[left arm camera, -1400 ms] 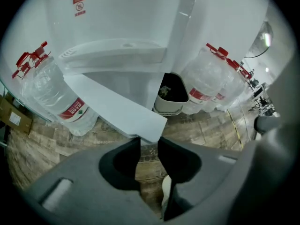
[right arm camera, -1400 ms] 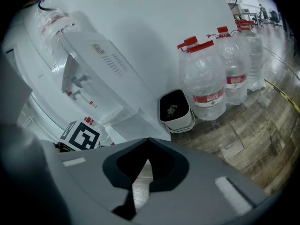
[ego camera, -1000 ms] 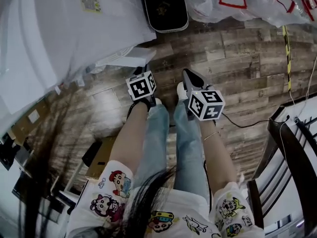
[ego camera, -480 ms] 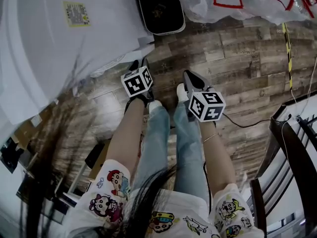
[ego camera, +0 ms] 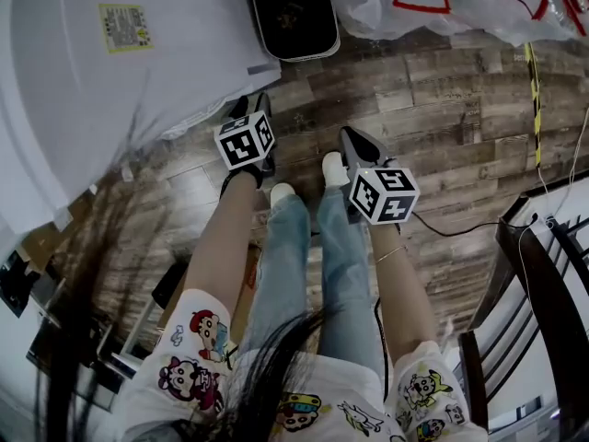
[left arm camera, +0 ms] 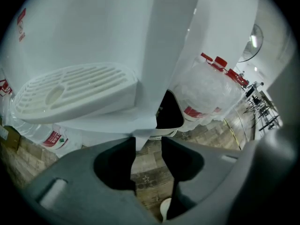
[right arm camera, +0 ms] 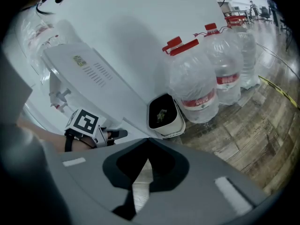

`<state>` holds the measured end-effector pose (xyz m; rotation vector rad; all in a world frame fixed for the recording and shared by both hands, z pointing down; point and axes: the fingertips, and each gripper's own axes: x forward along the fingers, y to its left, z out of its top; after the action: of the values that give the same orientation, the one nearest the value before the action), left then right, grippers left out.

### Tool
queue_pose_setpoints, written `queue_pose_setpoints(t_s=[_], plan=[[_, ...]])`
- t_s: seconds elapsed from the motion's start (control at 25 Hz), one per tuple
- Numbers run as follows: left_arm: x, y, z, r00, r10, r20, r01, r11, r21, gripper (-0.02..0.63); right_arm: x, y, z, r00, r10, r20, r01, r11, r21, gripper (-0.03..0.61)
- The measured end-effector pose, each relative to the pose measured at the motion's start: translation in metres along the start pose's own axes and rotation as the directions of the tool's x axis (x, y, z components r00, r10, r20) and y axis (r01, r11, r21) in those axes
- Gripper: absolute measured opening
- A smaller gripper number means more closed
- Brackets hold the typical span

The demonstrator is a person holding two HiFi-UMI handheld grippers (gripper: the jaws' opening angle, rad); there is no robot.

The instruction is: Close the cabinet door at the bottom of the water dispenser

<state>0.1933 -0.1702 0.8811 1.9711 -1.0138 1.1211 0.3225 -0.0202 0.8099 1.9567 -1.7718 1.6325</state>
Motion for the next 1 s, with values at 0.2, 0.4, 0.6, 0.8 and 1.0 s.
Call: queue_pose_setpoints(t_s=[0.2, 0.4, 0.6, 0.8, 1.0], plan=[[0.004, -0.002, 0.008, 1.0, -0.007, 0.02, 0.006, 1.0, 0.017, 0.187, 0.001, -0.003, 0.001, 1.0, 0.003, -0.002, -0.003, 1.0, -0.001, 0.009], [0.006, -0.005, 0.014, 1.0, -0.011, 0.029, 0.01, 1.0, 0.022, 0.192, 0.0, -0.006, 0.003, 1.0, 0.003, 0.0, -0.003, 1.0, -0.007, 0.009], [0.0, -0.014, 0.005, 0.999, -0.03, 0.023, 0.03, 0.999, 0.014, 0.196, -0.006, -0.005, 0.003, 1.0, 0.001, 0.002, -0.001, 1.0, -0.024, 0.009], [-0.024, -0.024, 0.003, 0.997, -0.066, 0.04, 0.066, 0.998, 0.002, 0.196, -0.022, 0.004, 0.014, 1.0, -0.007, 0.018, 0.008, 0.998, -0.063, 0.009], [-0.077, -0.023, 0.008, 0.988, -0.123, 0.092, 0.123, 0.992, 0.005, 0.196, -0.05, 0.036, 0.029, 0.999, -0.005, 0.054, 0.011, 0.993, -0.122, 0.009]])
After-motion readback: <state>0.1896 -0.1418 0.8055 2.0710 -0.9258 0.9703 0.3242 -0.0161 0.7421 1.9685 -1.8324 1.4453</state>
